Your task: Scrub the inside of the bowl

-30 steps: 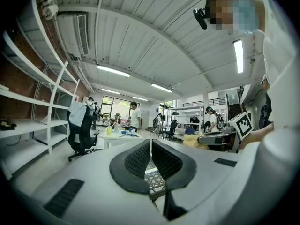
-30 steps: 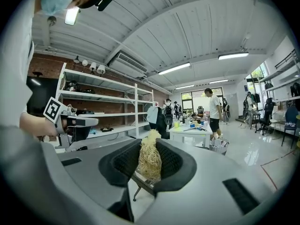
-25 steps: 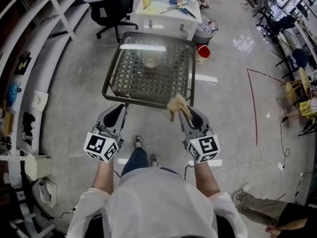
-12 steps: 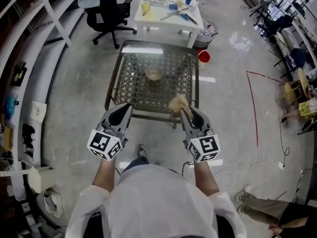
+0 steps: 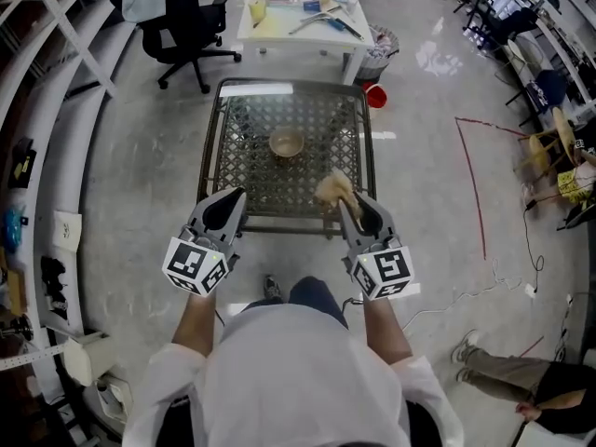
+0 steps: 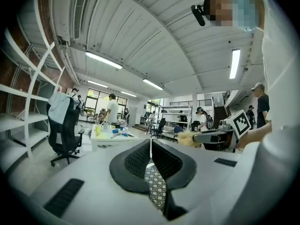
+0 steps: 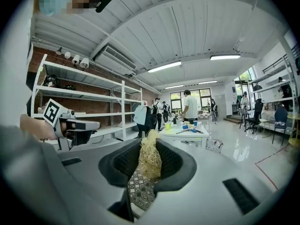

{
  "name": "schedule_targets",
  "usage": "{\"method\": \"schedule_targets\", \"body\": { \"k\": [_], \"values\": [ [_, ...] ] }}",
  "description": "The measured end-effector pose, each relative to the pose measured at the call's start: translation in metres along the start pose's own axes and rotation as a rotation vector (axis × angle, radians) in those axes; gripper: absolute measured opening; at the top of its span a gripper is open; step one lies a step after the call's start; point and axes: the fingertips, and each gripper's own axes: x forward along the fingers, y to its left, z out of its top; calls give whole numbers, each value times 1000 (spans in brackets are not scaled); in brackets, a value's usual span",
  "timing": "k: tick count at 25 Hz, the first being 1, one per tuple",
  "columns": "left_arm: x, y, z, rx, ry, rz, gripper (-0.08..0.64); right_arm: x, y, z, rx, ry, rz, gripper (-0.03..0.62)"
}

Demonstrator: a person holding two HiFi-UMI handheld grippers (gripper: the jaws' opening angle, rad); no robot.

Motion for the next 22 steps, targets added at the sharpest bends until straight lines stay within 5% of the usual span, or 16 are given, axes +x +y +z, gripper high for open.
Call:
{"method": "schedule_targets", "body": {
  "k": [22],
  "values": [
    [109,32,19,-4,-8,111,35,90,-98,19,-12,-8,129,100]
  ]
}}
